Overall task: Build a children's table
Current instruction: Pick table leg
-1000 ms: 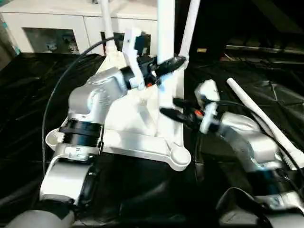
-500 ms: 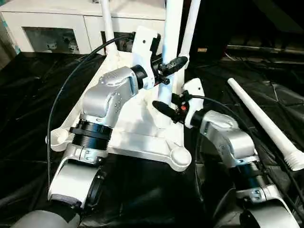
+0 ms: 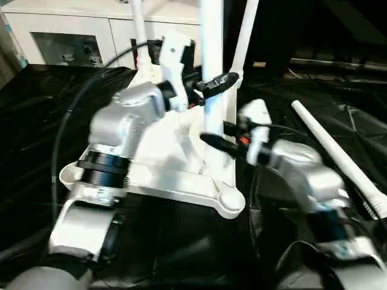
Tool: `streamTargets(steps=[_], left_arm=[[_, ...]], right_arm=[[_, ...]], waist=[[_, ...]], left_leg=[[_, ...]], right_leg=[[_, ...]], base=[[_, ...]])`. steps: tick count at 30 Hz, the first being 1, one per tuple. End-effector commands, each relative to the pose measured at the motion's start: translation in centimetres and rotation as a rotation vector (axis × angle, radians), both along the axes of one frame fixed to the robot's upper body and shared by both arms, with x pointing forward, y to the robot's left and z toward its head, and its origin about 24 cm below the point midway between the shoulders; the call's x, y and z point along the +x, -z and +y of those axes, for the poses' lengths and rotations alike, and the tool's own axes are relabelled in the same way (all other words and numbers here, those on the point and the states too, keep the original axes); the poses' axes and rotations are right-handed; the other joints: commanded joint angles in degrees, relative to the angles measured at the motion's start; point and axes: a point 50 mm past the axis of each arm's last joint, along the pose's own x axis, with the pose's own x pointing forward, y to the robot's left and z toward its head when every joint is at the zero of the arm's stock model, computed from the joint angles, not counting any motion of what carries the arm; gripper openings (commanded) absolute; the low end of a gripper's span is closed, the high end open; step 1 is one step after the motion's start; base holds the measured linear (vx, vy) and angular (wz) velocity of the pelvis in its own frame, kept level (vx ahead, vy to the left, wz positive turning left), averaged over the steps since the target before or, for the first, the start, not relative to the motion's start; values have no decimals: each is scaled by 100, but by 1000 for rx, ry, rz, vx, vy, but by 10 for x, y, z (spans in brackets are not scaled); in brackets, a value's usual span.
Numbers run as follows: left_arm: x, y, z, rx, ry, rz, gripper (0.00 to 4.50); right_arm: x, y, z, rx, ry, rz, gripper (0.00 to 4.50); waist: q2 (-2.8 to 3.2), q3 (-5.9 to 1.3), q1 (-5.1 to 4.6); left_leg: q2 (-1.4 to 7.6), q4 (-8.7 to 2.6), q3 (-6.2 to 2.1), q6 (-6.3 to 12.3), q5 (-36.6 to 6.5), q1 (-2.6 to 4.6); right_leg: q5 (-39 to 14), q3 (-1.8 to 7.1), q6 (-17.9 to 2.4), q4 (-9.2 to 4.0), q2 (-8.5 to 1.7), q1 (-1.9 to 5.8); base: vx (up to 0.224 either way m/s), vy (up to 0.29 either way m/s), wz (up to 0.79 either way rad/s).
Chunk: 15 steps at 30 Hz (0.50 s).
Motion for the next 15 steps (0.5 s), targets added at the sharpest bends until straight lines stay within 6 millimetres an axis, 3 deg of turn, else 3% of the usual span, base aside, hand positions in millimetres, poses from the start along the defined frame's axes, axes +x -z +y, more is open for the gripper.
streamTargets(steps=[1,3,8,15], left_arm=[[2,2,9,12,18,23,312],[3,3,10,13,25,31,274],[5,0,8,-35,22,47,229],[7,-2,9,-90,-10,71,199]], right_arm=[[-7,-12,-2,28,-84,-31,186],[-10,-14,-4,40,-111,-26,186],[-9,-16,-7,60,-98,-26,186],[-11,-18,-3,107,-116,-9,186]], waist=[[-29,-479,22],[9,-479,27],[-17,-477,30],[-58,-489,67]], left_leg=[[224,-375,-107,164,-910,124],[233,-381,-119,107,-1027,138],[236,-382,-121,6,-1127,137],[232,-368,-116,99,-911,117]], right_leg=[[-965,305,-1134,-367,-381,328],[-1084,306,-1119,-373,-379,319],[-1282,300,-1111,-397,-398,319],[-1085,297,-1136,-361,-389,326]], base=[[0,0,0],[0,0,0],[0,0,0],[0,0,0]])
